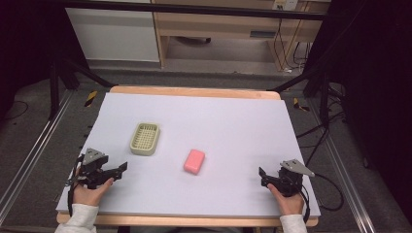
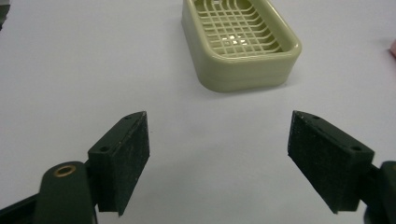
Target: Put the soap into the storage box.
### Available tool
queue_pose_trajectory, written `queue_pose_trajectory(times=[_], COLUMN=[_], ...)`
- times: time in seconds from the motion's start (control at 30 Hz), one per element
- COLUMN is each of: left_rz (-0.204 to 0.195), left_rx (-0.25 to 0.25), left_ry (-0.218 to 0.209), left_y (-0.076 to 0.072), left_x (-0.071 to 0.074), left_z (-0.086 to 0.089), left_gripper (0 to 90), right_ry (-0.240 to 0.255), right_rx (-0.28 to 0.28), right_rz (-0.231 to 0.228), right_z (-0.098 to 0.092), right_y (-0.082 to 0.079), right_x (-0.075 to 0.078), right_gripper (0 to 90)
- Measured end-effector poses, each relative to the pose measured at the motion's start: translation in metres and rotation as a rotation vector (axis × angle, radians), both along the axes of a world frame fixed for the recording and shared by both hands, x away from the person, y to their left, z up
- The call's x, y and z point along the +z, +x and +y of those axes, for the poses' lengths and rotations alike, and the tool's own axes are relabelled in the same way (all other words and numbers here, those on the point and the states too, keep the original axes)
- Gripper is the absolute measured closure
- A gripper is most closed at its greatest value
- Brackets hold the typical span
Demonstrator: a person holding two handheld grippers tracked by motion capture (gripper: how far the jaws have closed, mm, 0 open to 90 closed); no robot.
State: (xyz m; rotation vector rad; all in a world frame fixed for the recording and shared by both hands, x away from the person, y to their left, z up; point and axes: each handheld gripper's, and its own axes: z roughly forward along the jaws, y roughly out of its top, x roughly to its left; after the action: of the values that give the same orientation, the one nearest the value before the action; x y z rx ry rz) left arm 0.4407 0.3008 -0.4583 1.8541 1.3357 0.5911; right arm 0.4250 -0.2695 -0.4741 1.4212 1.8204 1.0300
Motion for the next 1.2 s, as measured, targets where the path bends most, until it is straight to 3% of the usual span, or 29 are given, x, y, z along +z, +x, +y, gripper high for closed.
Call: queue_pose_trajectory(times=[0.67,1.2], left_rz=[-0.02,-0.015], left_rx=[-0.058,-0.106], left_ry=[-0.043,-0.029], left_y=[-0.006,-0.007], left_x=[0.011,0.014], left_z=[-0.019,-0.037], left_gripper=[25.3,24.7], right_ry=[-0.003,0.0], right_rx=[0.01,0.02], right_rz=[-0.009,-0.002], right_z=[0.002,0.004], right_y=[-0.001,-0.002], right_x=[0.0,0.0], right_gripper=[6.2,6.1])
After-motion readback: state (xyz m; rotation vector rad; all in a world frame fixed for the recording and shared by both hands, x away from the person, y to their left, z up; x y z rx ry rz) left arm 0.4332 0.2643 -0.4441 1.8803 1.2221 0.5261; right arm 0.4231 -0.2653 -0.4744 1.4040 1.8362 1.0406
